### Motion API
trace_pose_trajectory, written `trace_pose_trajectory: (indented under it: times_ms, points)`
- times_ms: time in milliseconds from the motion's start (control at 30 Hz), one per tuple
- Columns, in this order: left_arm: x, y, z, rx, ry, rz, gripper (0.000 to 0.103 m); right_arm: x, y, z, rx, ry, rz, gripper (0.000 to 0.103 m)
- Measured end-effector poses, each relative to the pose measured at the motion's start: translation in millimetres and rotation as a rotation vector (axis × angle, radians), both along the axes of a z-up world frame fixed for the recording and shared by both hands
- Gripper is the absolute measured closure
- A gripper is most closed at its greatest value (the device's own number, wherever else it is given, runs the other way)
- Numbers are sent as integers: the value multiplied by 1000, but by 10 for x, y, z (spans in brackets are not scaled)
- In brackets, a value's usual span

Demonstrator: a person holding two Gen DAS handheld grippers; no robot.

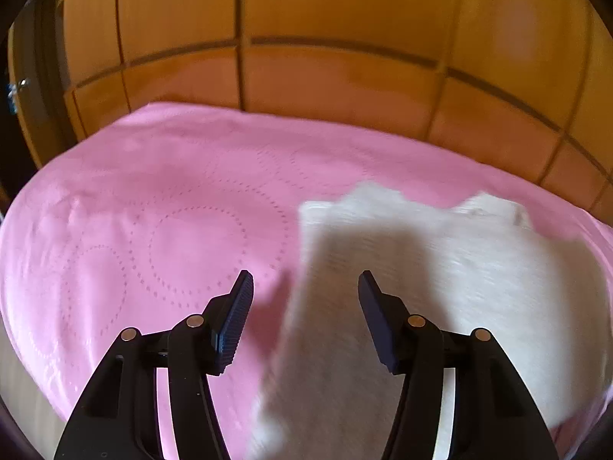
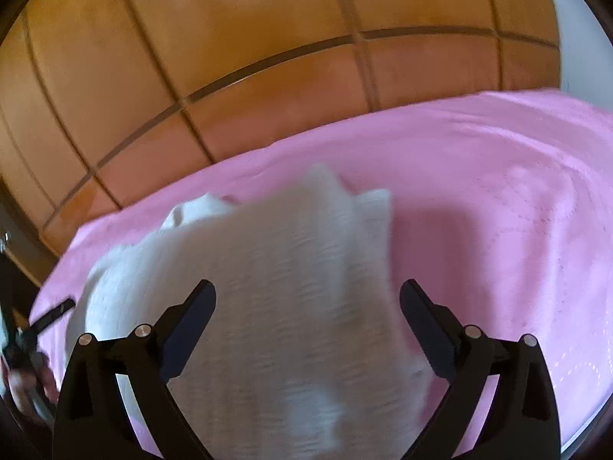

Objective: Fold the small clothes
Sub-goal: 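Release the hem and pat the folded sweater flat with both grippers, then grasp the folded sweater edge with the right gripper and lift it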

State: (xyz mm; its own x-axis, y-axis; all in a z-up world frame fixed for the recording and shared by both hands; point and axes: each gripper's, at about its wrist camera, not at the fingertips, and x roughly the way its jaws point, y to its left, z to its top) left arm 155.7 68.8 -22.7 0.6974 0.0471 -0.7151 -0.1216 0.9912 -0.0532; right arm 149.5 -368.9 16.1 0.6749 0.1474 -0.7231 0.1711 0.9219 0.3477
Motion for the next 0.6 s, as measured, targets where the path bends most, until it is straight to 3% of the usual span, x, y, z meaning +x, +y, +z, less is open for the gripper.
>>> trace_pose_trajectory:
  times_ms: [67, 133, 233, 533, 600]
  points:
    - [-153, -93, 61, 1, -35, -19, 34, 55, -172, -166, 75, 52, -7, 6]
    - [-291, -224, 104, 12, -64, -55, 34, 74, -261, -314, 134, 95, -3, 7]
    - [-361, -386, 124, 28, -73, -89, 34, 4, -285, -315, 158, 79, 27, 10]
    - [-401, -679, 61, 16, -55, -170, 34, -135, -196, -298, 195, 115, 129, 38]
    - [-402, -703, 32, 4, -44, -177, 34, -126, -170, -300, 195, 125, 136, 49]
